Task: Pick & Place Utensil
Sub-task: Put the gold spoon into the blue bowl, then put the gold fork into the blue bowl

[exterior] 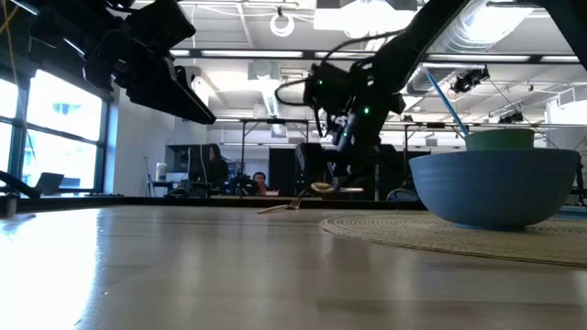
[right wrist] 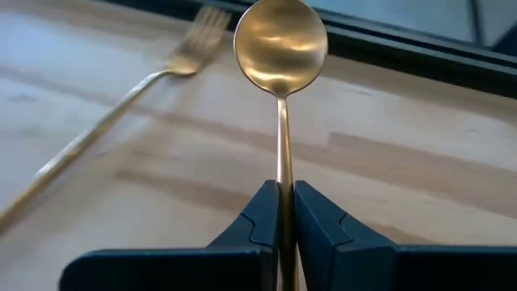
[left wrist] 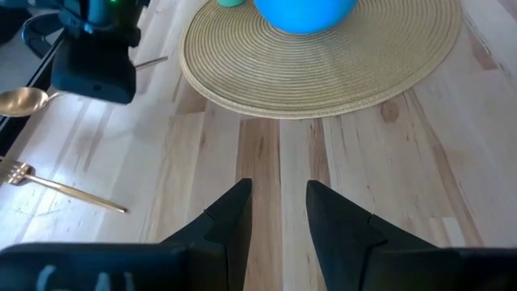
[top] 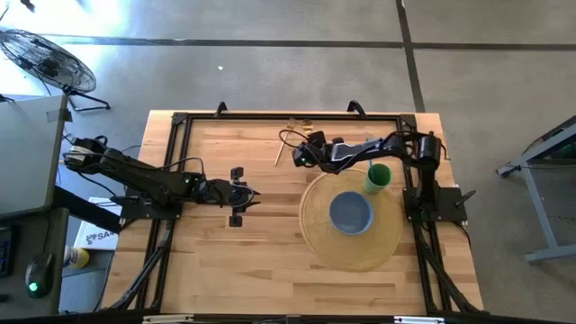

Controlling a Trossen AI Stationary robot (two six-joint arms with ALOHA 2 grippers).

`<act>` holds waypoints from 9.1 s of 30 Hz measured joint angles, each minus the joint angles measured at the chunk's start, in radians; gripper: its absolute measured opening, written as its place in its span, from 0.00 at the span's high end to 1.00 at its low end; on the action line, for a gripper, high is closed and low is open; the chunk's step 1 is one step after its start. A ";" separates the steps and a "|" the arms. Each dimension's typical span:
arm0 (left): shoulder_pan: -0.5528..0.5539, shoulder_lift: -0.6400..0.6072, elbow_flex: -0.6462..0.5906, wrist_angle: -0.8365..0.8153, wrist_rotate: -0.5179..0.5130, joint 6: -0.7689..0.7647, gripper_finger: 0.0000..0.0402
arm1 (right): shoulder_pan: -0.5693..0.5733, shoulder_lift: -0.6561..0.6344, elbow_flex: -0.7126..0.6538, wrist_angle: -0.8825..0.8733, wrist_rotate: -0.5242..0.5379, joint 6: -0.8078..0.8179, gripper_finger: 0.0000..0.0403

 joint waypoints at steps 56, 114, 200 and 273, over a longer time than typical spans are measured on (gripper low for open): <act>0.000 0.000 0.000 0.025 -0.007 0.009 0.71 | 0.788 -0.577 -0.179 -0.802 -0.449 0.437 0.97; 0.013 0.000 0.000 0.040 -0.018 -0.022 0.71 | 0.720 -0.580 0.020 -0.857 -0.252 0.217 0.83; 0.470 0.750 0.357 0.281 -0.179 -0.490 0.45 | 0.756 -0.576 -0.322 0.320 -0.020 -0.511 0.83; 0.152 0.357 -0.012 0.076 0.264 0.056 0.98 | 0.538 -0.079 0.187 -0.069 -0.205 -0.737 0.83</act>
